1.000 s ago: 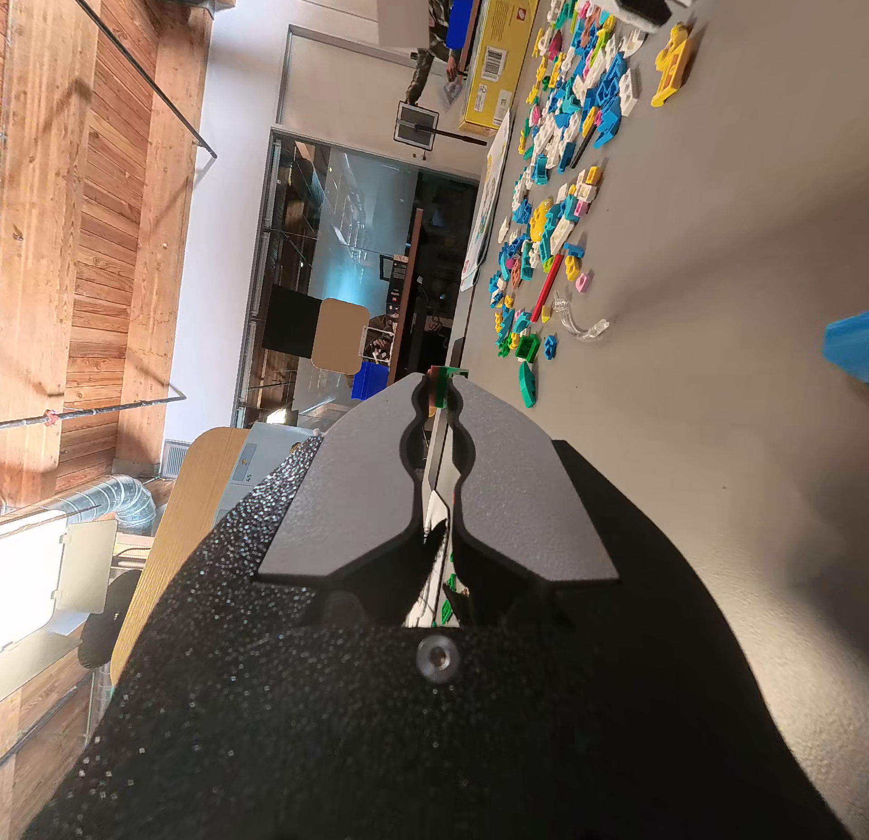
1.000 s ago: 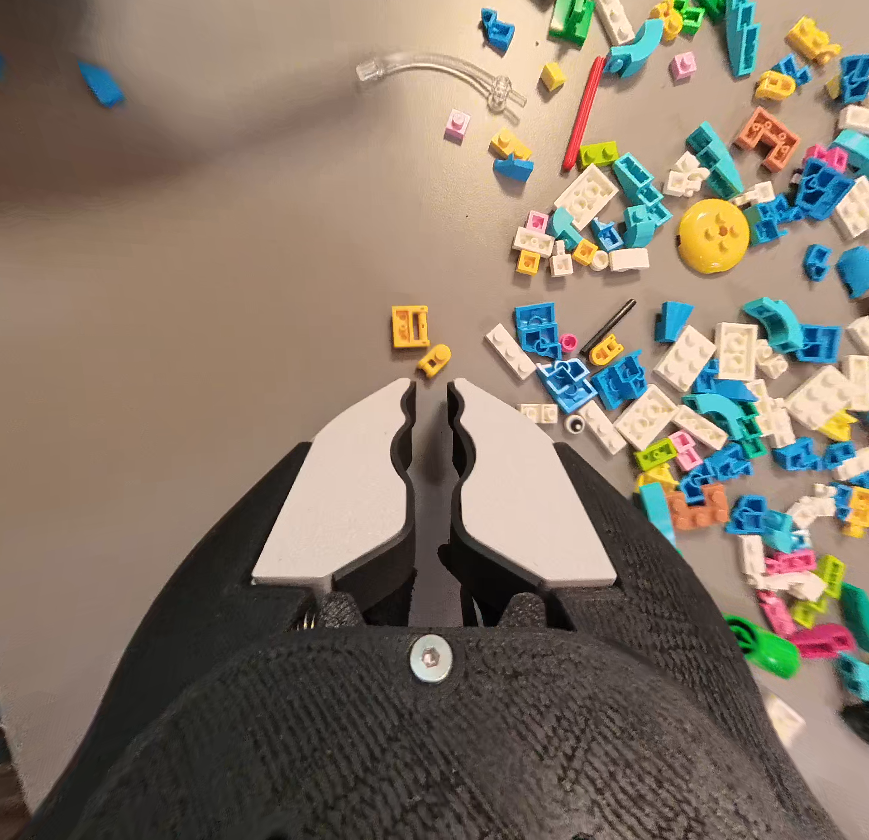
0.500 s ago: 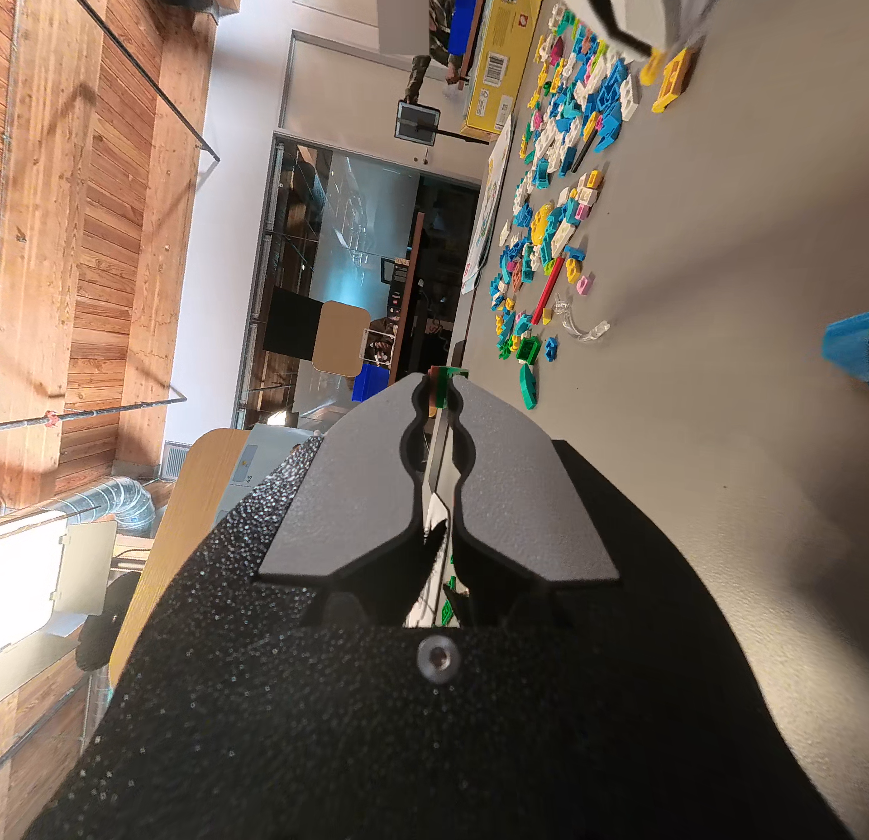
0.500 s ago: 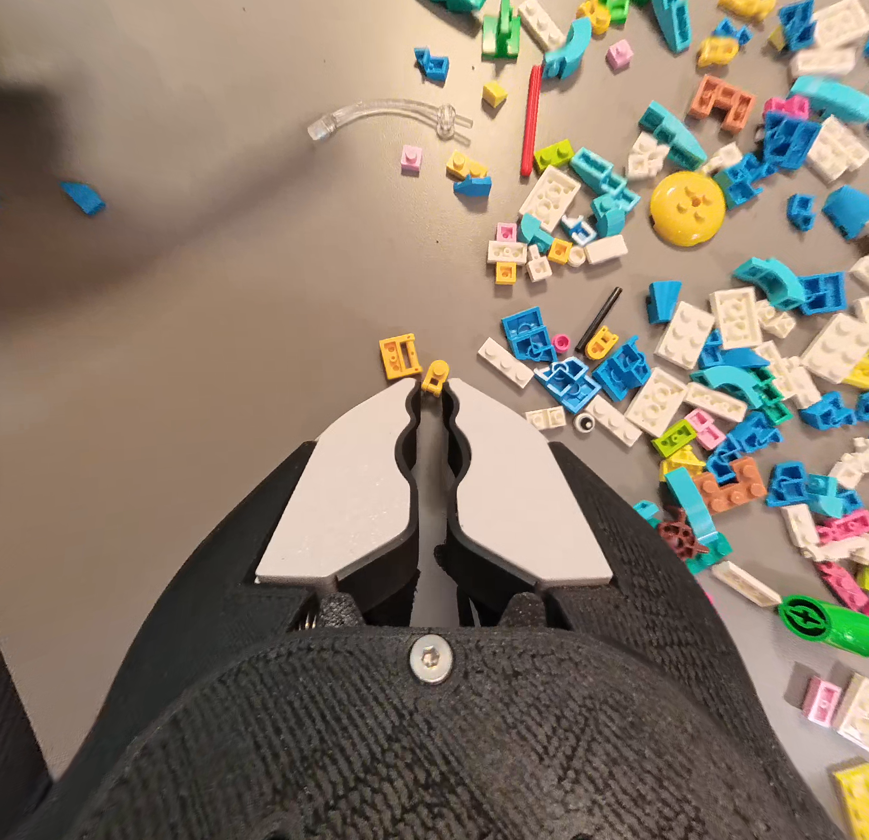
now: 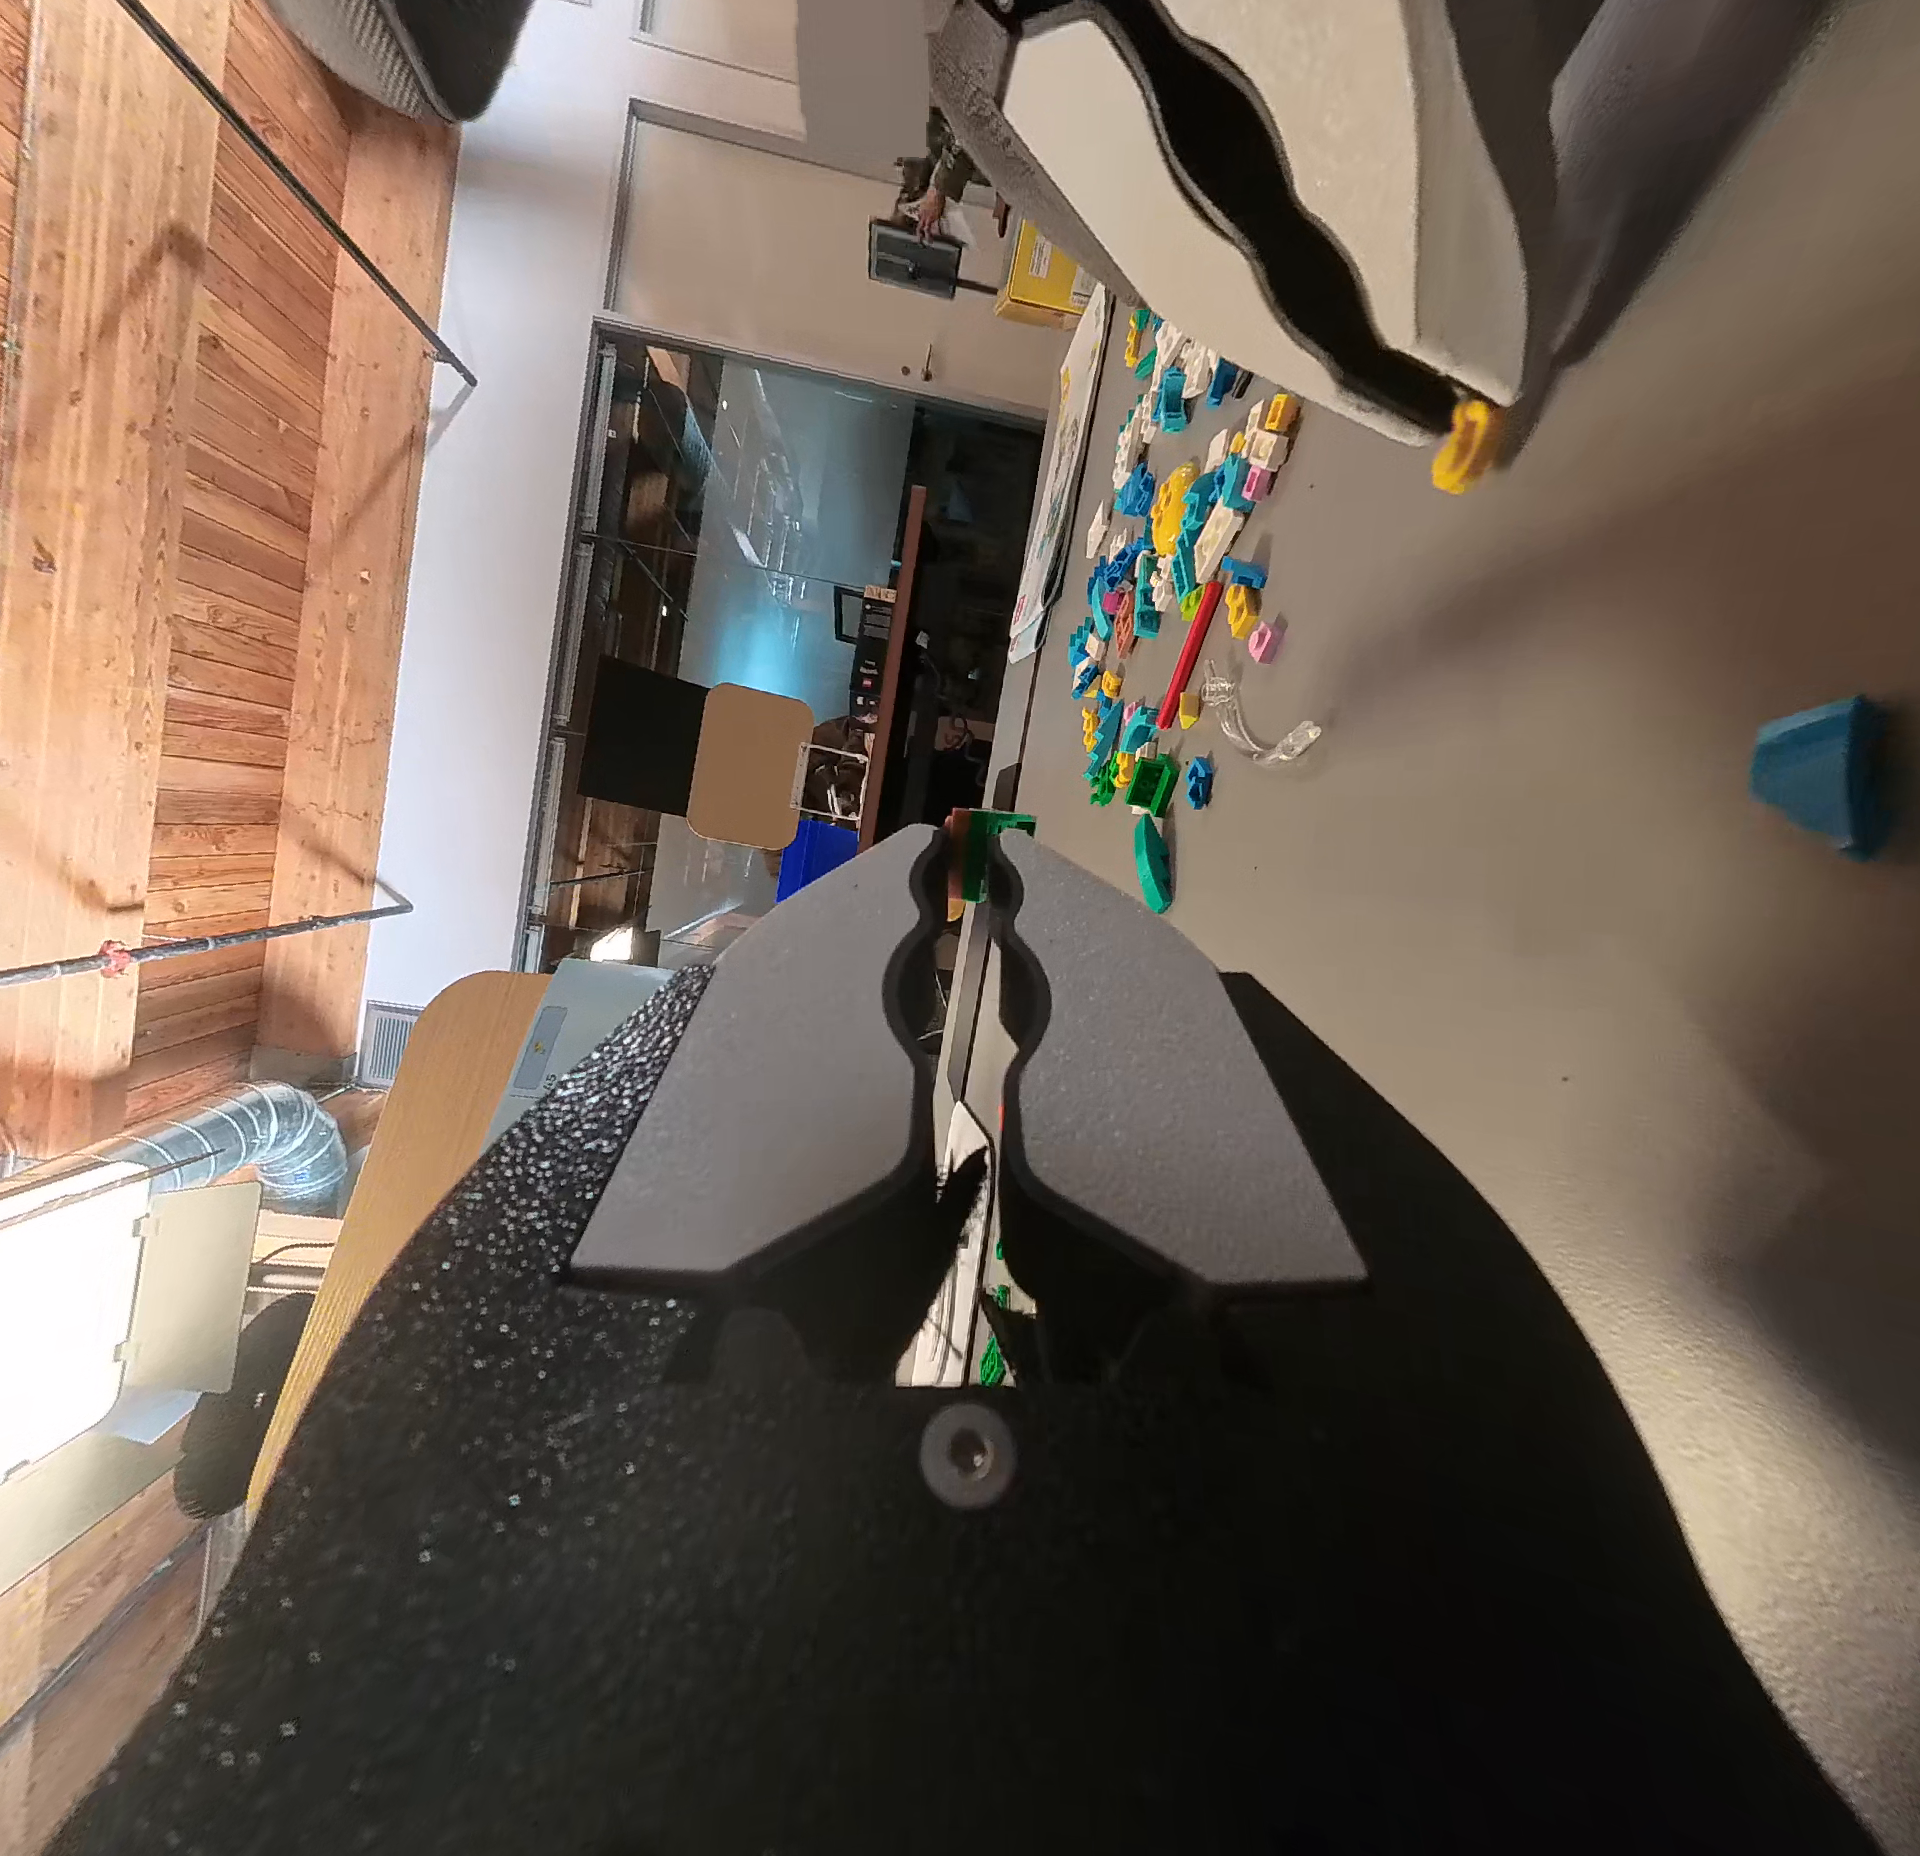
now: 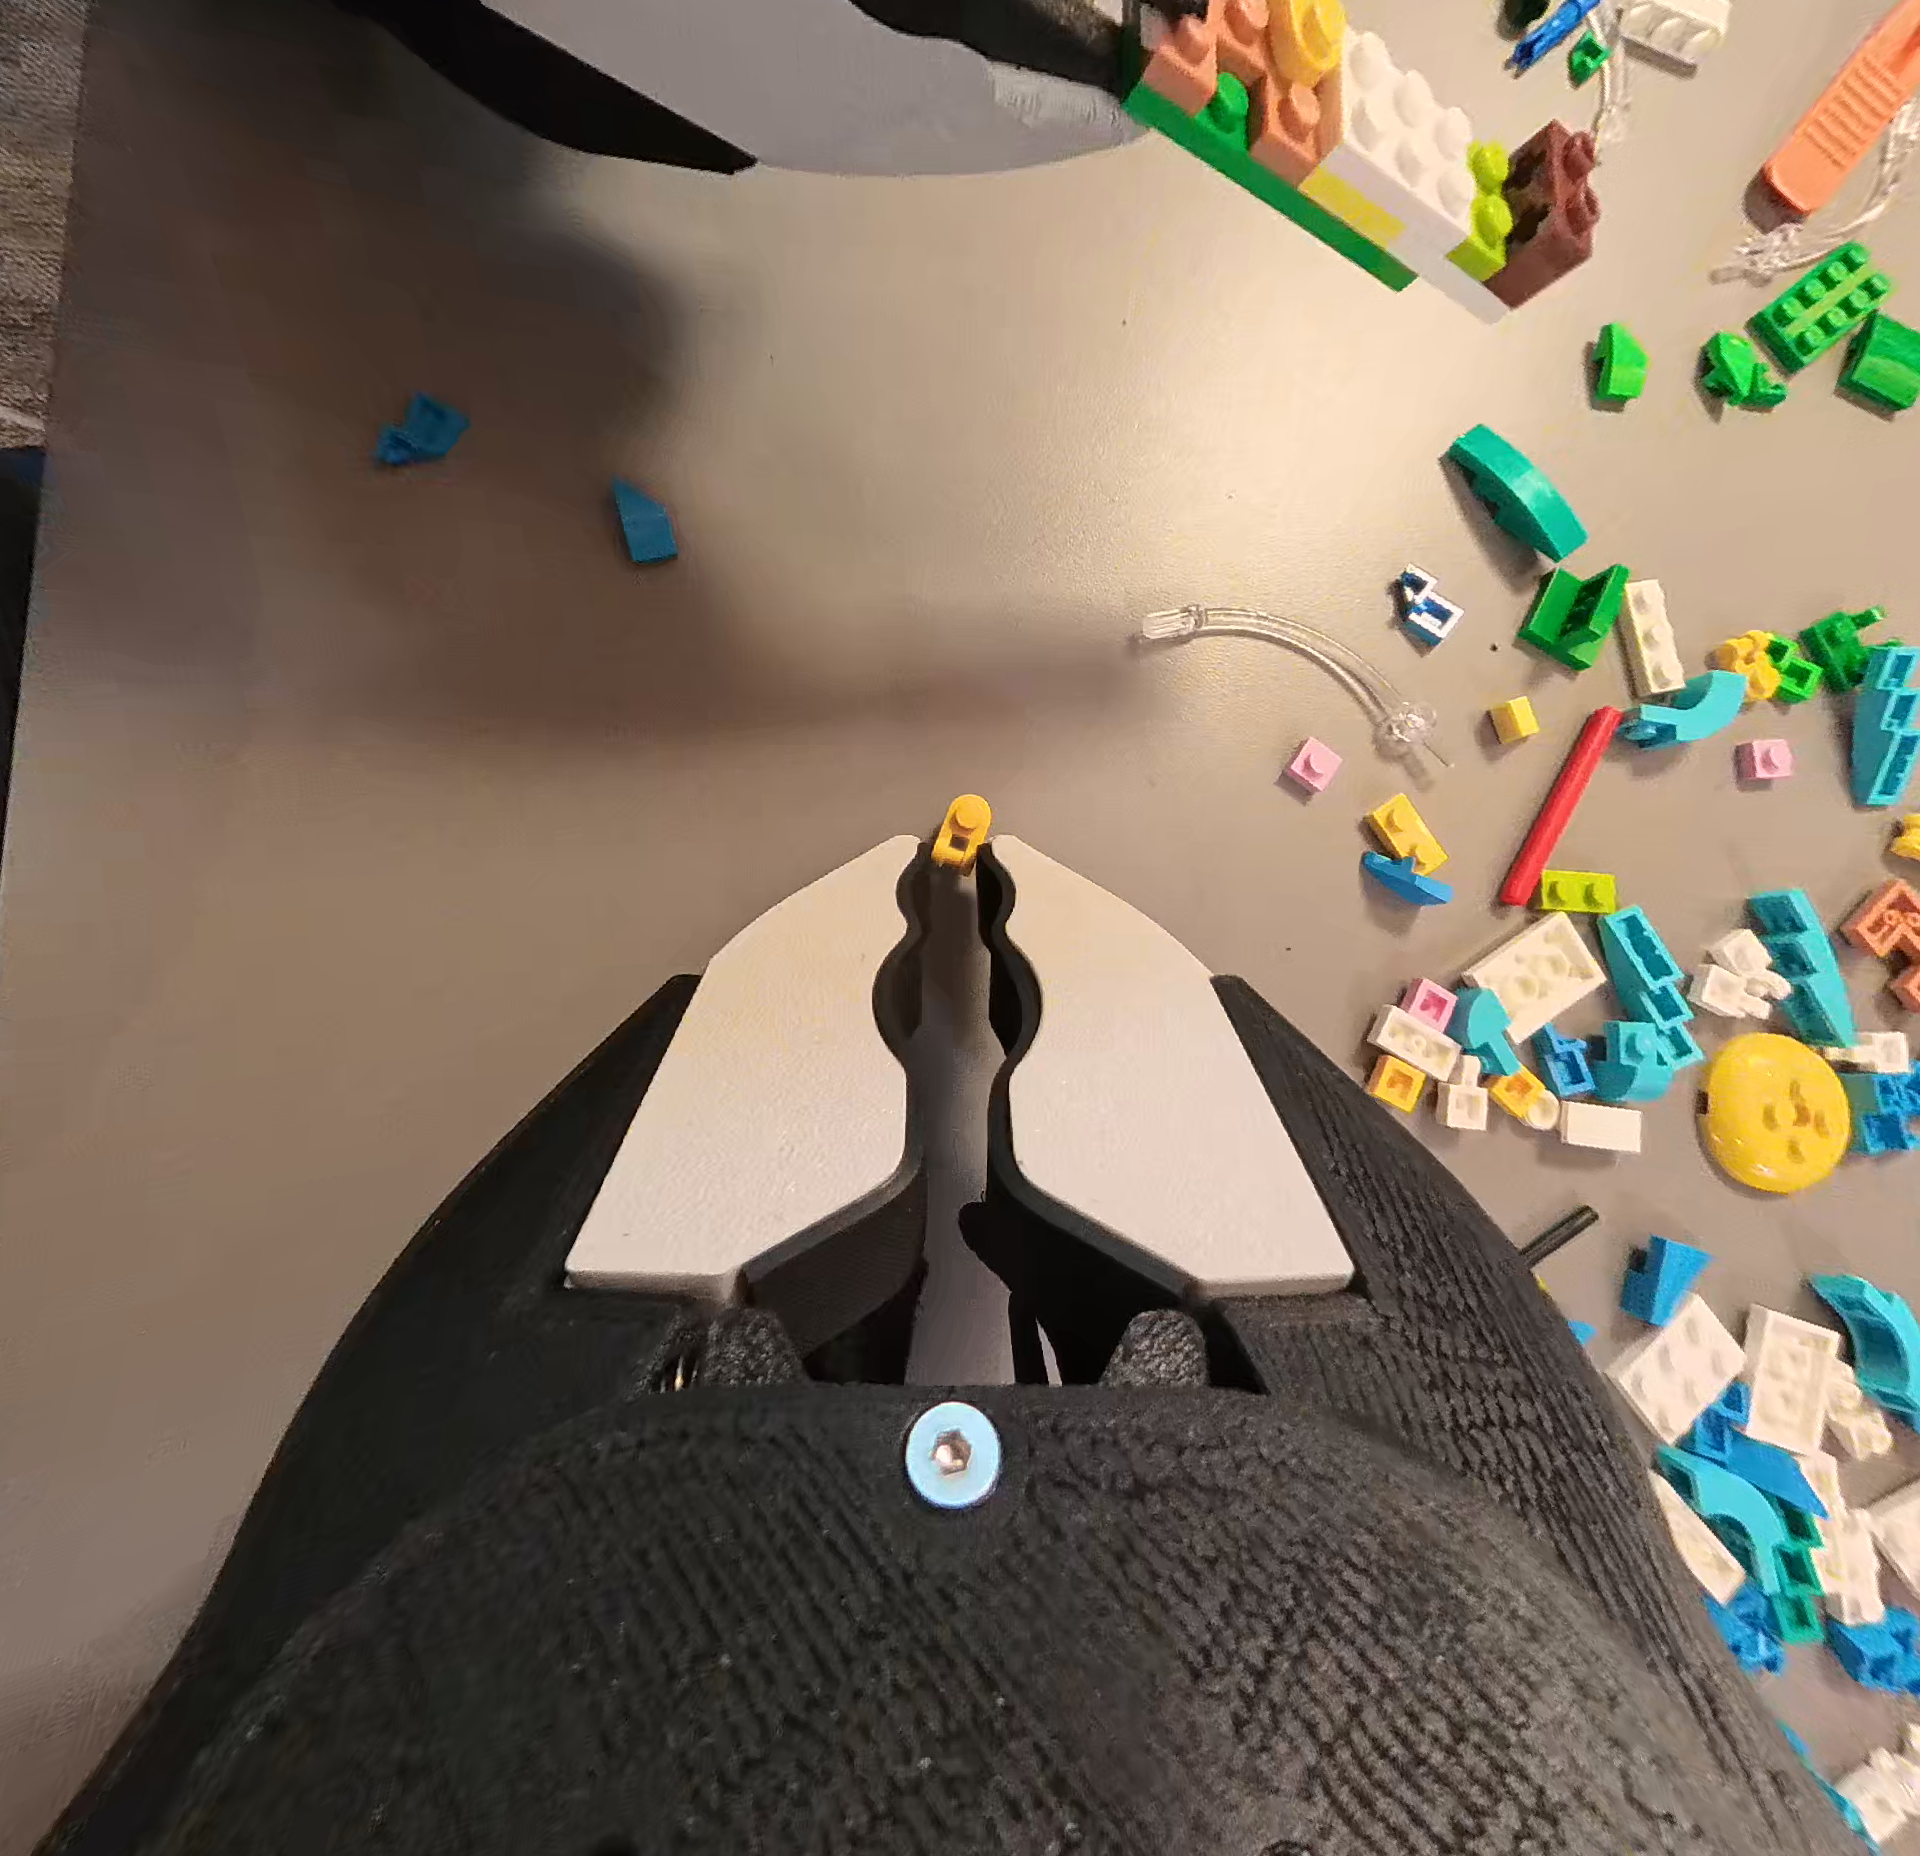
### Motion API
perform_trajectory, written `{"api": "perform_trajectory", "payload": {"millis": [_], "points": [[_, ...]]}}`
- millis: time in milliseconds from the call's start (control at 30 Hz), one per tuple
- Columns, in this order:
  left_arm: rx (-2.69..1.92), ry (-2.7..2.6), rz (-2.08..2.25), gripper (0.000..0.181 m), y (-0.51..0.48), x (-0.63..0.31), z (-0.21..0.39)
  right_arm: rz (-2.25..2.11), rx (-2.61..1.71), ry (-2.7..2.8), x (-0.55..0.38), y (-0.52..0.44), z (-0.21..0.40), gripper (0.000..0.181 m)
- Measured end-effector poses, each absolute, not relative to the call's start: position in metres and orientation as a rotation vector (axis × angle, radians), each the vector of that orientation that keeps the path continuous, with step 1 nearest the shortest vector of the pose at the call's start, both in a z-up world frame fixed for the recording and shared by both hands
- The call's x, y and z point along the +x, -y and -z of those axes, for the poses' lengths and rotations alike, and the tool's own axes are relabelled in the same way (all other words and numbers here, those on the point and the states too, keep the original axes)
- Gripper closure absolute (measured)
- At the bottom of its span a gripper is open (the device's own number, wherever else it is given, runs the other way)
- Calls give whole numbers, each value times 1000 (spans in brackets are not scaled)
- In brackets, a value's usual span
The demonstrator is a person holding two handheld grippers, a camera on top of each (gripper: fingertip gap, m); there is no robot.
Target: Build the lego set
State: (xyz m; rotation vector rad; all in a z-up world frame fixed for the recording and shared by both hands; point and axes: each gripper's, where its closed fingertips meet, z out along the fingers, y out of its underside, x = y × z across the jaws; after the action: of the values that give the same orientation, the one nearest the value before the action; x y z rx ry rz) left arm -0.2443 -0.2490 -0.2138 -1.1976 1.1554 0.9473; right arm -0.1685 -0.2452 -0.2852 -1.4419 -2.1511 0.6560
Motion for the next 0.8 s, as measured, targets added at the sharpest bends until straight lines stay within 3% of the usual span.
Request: {"api": "perform_trajectory", "payload": {"millis": [100,300,533,800], "points": [[-1191,-1153,-945,176,249,-244,213,-657,-1439,2137,-170,245,285,173],[-1186,-1130,-919,176,250,-242,209,-784,-1373,1825,-197,229,238,146],[-1188,-1103,-819,175,253,-237,205,-293,-797,1834,-220,239,216,147],[-1119,-1140,-662,175,264,-219,204,-178,-619,1821,-239,245,216,155]]}}
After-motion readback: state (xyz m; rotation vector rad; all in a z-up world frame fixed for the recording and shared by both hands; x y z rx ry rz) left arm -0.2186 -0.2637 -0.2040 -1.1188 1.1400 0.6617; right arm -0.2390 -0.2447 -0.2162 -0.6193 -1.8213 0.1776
